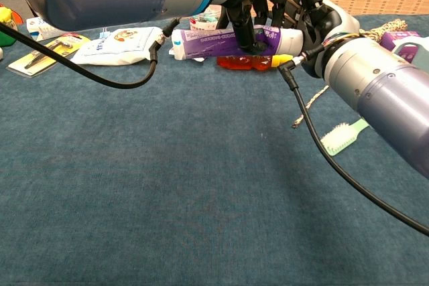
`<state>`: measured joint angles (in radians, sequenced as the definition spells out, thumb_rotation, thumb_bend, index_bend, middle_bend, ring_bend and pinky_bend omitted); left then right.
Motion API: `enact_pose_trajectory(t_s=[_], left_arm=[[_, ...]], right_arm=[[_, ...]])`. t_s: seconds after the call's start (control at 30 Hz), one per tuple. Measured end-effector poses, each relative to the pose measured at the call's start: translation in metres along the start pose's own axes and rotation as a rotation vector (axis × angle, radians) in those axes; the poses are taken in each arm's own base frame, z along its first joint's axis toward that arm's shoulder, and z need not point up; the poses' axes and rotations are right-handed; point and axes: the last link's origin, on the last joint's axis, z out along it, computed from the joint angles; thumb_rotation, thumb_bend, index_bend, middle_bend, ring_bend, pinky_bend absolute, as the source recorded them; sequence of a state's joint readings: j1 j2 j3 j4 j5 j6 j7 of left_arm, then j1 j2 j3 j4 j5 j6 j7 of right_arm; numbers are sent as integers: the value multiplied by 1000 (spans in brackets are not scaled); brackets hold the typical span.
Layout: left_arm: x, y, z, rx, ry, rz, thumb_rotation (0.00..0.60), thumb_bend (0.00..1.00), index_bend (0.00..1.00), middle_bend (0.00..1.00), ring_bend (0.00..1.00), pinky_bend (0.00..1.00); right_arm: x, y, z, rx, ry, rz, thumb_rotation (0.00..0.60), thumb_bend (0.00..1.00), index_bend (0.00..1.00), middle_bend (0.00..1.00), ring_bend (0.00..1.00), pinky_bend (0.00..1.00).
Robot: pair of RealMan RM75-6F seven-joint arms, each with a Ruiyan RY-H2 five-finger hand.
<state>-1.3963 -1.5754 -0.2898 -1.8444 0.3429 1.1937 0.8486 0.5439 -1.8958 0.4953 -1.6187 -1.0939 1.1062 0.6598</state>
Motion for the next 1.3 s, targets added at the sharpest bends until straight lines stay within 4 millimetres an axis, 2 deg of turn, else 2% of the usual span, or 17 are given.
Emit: enact_pose_trajectory(t_s=[0.23, 0.8, 1.13, 1.3], left_arm=[[2, -5, -4, -2, 0, 8, 600, 1000, 681, 591, 547, 581], [4, -37, -28, 2, 6, 11, 600, 1000, 675, 591, 534, 581], [-21, -70, -52, 3, -65, 24, 600, 1000, 653, 589, 498, 581], [-36, -82, -55, 17, -95, 44, 600, 995, 605, 528, 444, 581]], right_arm=[[8, 0, 1, -2, 12, -4, 170, 0, 0, 0, 0, 0], [29, -4, -1, 12, 30, -66, 238, 0, 0, 0, 0, 0], [56, -11, -7, 17, 35, -148, 249, 0, 0, 0, 0, 0], [63, -13, -10, 20, 31, -171, 253, 0, 0, 0, 0, 0]])
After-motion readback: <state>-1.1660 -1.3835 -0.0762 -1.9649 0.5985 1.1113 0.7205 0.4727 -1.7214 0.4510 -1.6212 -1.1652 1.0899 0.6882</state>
